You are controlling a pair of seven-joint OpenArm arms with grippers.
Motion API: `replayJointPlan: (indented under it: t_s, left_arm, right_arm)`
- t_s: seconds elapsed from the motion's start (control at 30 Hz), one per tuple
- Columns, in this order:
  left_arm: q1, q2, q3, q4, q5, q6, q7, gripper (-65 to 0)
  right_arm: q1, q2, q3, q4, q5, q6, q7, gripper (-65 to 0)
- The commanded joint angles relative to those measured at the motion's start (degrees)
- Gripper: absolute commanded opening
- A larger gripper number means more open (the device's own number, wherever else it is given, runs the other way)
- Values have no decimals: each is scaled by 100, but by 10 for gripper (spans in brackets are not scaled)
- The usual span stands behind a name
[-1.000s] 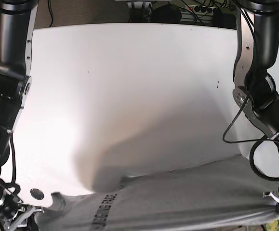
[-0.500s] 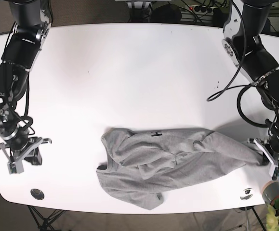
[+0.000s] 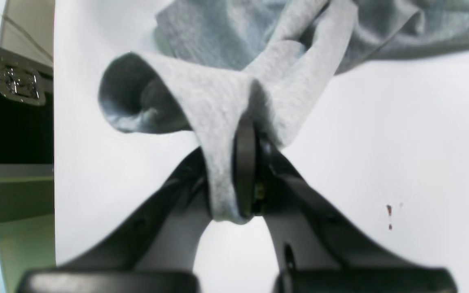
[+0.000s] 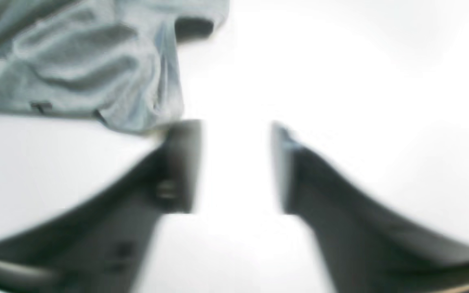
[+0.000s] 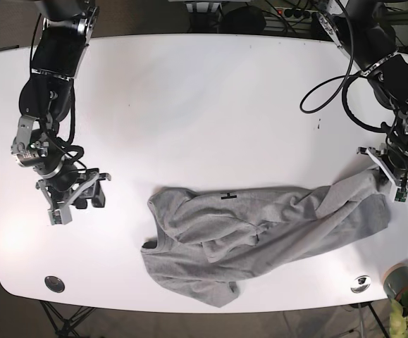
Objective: Fold the T-shirt properly
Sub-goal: 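Move the right gripper to the shirt shoulder and grasp it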
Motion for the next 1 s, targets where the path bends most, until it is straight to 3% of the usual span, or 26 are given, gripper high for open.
replayJointPlan:
  t_s: [0.0,0.03,0.13,0.37,0.53,0.97]
  left_arm:
    - [-90,-227,-7,113,-75,12,-157,-650]
    - [-90,-262,2,104,-84,12,-157,-650]
    - [-90,-288,2,104,-84,12,-157,-650]
    - [-99,-288,2,113,-66,12,-157,-650]
    - [-108,-288,2,104,-66,12,-157,-650]
    - [-90,-288,2,95,-66,12,-157,-650]
  right_arm:
    - [342,68,-457,-256,140,29,449,-239]
    - [448,68,-703,-494,140,46,633,-181]
    - [676,77,-1177,-1074,140,46,994,-133]
    - [1300,50,-1837,-2595,140,64,1697,-189]
    - [1573,24,-2391,-3430,149,64,2269,-190]
    - [1626,-152,-2654,-3632,149,64,2480,-198]
